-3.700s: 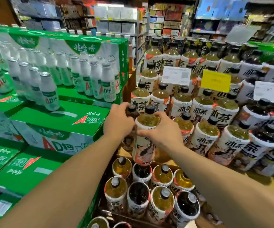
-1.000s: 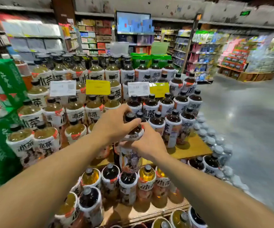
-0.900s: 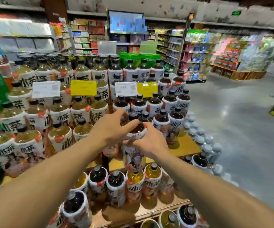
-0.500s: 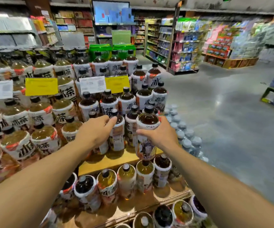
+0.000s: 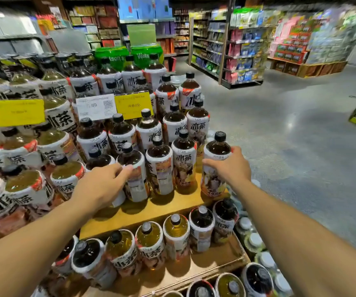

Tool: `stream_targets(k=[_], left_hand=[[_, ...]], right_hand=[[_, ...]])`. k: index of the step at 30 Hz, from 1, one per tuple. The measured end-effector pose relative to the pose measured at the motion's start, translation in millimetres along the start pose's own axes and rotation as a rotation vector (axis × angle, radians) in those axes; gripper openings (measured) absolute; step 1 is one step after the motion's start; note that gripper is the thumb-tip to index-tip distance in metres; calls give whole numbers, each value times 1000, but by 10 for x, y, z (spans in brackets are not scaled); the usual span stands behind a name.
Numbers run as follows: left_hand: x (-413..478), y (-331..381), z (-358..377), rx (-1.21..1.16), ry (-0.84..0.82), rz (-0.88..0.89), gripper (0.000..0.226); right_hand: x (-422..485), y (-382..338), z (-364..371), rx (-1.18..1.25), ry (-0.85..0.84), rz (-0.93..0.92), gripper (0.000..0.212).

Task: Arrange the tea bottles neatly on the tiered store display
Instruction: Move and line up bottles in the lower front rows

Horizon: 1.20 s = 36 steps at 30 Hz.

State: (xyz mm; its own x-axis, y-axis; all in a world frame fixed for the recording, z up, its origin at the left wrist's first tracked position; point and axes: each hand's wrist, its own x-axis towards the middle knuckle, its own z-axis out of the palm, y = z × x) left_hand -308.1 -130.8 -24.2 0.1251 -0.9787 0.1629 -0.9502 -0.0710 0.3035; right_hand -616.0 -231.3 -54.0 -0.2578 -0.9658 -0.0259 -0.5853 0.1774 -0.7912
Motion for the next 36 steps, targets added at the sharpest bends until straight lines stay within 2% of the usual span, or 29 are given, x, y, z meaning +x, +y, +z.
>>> stream_targets(k=[12,15,19,23,26,30,32,34,36], left_hand=[[-247,-327,-186,-33,54,-51,53],[-312,-395,-195,-30,46,-69,43],[-440,-487,-188,-4,25,-115,48],[-631,-614,-189,4,-4,-169,44],[-822,-755,-136,38,-43,-226,34],[-1004,-991,35,86,-142,-272,15],[-1048,-1074,153,75,-207,-296,13],[-1075,-1109,278,70,-271,-316,14],[-1071,-1071,410,52,-309,-319,13]], right_hand=[[380,-86,466,64,34,34,86],[388,-60,494,107,18,17,85],[292,7,450,140,-30,-18,91],[169,87,434,99,-30,-23,73],[128,81,467,106,-69,-8,69],[471,464,696,126,-156,26,75],[182,412,727,62,-171,-4,55],[-259,282,726,-150,-195,-83,36],[-495,347,776,-399,-281,-180,32]])
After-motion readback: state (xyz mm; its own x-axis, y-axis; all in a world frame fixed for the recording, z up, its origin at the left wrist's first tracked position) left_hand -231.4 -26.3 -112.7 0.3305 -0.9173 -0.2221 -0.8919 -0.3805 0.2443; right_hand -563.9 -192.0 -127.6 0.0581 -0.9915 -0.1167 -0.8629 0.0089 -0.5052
